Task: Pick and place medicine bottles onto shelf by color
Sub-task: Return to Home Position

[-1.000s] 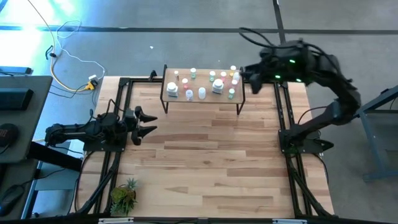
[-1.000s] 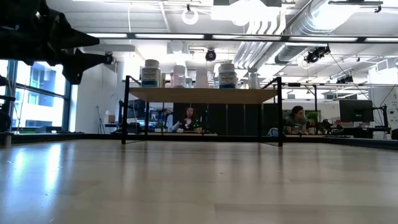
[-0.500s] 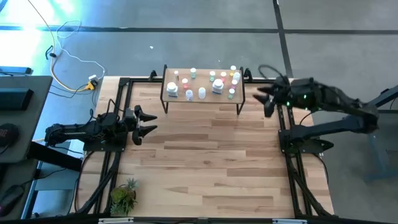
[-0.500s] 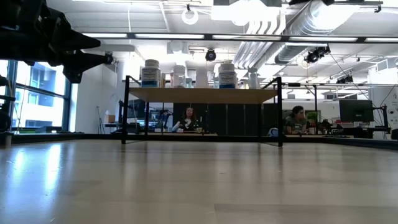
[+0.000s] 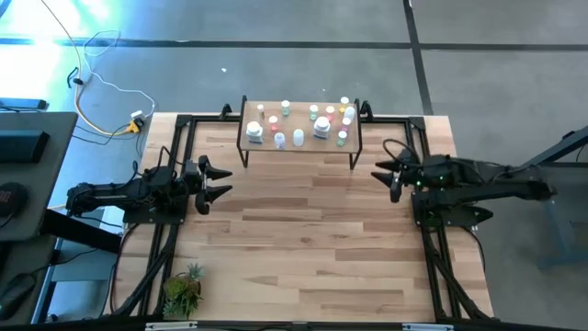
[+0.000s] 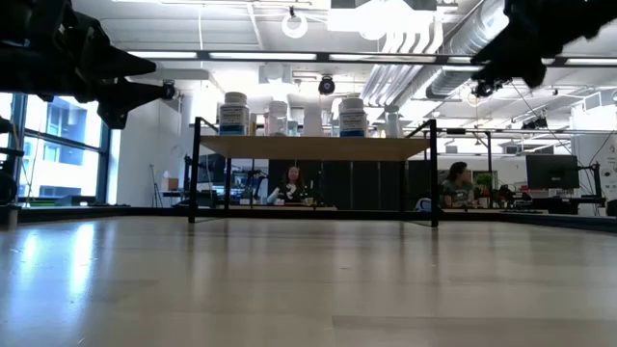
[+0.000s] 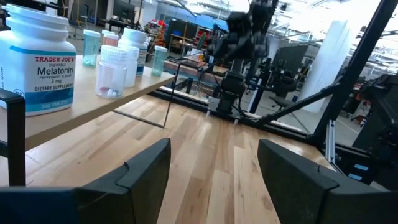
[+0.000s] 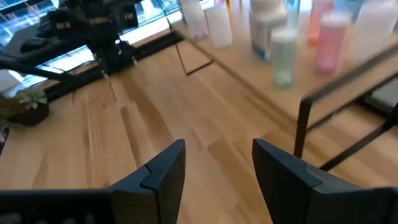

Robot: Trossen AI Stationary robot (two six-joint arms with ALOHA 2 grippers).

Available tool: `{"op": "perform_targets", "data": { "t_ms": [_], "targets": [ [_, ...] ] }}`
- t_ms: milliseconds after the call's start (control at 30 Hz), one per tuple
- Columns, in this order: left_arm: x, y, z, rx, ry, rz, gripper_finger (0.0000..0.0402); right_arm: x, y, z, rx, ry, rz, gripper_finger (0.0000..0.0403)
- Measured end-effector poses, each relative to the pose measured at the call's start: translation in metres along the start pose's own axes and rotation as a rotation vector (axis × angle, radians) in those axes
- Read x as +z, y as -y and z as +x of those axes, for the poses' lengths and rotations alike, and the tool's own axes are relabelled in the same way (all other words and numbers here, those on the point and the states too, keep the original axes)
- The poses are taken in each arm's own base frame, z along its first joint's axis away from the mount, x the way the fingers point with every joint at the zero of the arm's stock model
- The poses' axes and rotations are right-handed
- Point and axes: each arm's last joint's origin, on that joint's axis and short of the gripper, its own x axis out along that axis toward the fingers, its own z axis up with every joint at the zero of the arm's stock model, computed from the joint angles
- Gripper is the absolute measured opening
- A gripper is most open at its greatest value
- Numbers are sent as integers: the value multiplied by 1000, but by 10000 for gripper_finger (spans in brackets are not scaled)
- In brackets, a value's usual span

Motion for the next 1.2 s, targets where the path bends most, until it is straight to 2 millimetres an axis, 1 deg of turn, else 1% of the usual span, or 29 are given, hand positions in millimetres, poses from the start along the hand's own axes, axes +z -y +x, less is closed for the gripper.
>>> {"op": "perform_targets", "data": {
  "t_ms": [100, 200, 333, 700, 967, 1200],
  "targets": [
    [0, 0, 0, 0, 0, 0, 232, -24, 5, 6, 33, 21, 27, 177],
    [0, 0, 0, 0, 0, 0, 232, -39, 8, 10, 102, 56, 47, 177],
    [0, 0, 0, 0, 0, 0, 232, -51, 9, 11, 176, 83, 59, 177],
    [0, 0, 0, 0, 0, 0, 232, -80, 19, 17, 226, 166, 130, 177],
    [0, 0, 0, 0, 0, 0, 232, -91, 24, 17, 232, 218, 150, 177],
    [0, 0, 0, -1, 0, 0, 232, -90, 29, 19, 79, 272, 170, 177]
  ]
}}
